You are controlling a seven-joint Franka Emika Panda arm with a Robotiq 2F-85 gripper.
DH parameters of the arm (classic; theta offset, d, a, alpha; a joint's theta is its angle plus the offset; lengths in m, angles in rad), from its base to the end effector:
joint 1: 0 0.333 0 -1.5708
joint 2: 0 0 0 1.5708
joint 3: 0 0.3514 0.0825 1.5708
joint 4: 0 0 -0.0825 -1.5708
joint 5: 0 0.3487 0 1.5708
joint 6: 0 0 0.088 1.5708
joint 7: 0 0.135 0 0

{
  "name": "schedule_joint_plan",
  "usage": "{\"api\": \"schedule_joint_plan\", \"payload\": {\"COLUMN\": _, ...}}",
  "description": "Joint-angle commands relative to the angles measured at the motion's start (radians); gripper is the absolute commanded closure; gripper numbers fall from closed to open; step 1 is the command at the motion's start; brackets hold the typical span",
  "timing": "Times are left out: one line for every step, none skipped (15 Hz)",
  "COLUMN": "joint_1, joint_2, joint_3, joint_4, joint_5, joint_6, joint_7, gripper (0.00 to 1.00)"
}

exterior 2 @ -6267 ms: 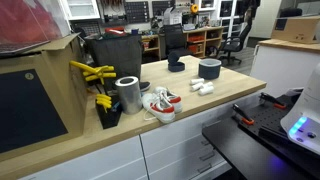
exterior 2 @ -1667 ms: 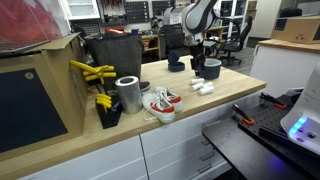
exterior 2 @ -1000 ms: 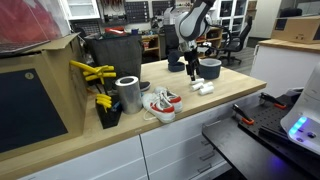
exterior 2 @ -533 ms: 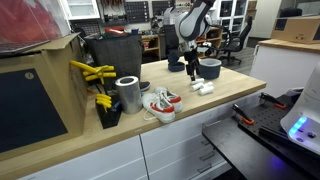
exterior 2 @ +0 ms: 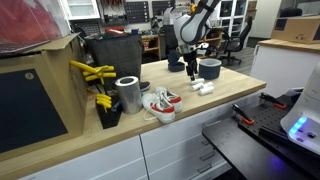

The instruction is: Put the white thing into the grey box

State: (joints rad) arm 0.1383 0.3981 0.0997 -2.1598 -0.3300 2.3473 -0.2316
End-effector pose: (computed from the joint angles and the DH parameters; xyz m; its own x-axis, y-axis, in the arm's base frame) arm 0.5205 0.1145 0.2306 0.7346 0.6323 -0.2461 0.6667 -0.7401 0.0883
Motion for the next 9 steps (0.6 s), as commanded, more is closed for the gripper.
{"api": "schedule_joint_plan", "payload": {"joint_1": -0.008, "joint_2": 0.038, "joint_3": 0.014, "joint_4": 0.053, "joint_5": -0.021, "joint_6": -0.036, "joint_7": -0.102, "gripper": 0.0}}
{"api": "schedule_joint_plan", "payload": {"joint_1": -0.018, "joint_2": 0.05, "joint_3": 0.026, "joint_4": 0.061, "joint_5": -0.002, "joint_6": -0.055, "joint_7": -0.153, "gripper": 0.0}}
{"api": "schedule_joint_plan", "payload": {"joint_1": -0.027, "joint_2": 0.054, "joint_3": 0.035, "joint_4": 0.062, "joint_5": 0.01, "joint_6": -0.063, "joint_7": -0.196, "gripper": 0.0}}
{"api": "schedule_joint_plan", "payload": {"joint_1": -0.033, "joint_2": 0.06, "joint_3": 0.038, "joint_4": 0.069, "joint_5": 0.014, "joint_6": -0.08, "joint_7": -0.228, "gripper": 0.0}}
{"api": "schedule_joint_plan", "payload": {"joint_1": -0.035, "joint_2": 0.07, "joint_3": 0.037, "joint_4": 0.08, "joint_5": 0.008, "joint_6": -0.099, "joint_7": -0.248, "gripper": 0.0}}
{"api": "schedule_joint_plan", "payload": {"joint_1": -0.033, "joint_2": 0.08, "joint_3": 0.026, "joint_4": 0.094, "joint_5": -0.011, "joint_6": -0.115, "joint_7": -0.254, "gripper": 0.0}}
{"api": "schedule_joint_plan", "payload": {"joint_1": -0.032, "joint_2": 0.087, "joint_3": 0.019, "joint_4": 0.107, "joint_5": -0.026, "joint_6": -0.132, "joint_7": -0.26, "gripper": 0.0}}
{"api": "schedule_joint_plan", "payload": {"joint_1": -0.032, "joint_2": 0.087, "joint_3": 0.013, "joint_4": 0.115, "joint_5": -0.039, "joint_6": -0.147, "joint_7": -0.266, "gripper": 0.0}}
{"api": "schedule_joint_plan", "payload": {"joint_1": -0.035, "joint_2": 0.093, "joint_3": 0.011, "joint_4": 0.127, "joint_5": -0.047, "joint_6": -0.16, "joint_7": -0.276, "gripper": 0.0}}
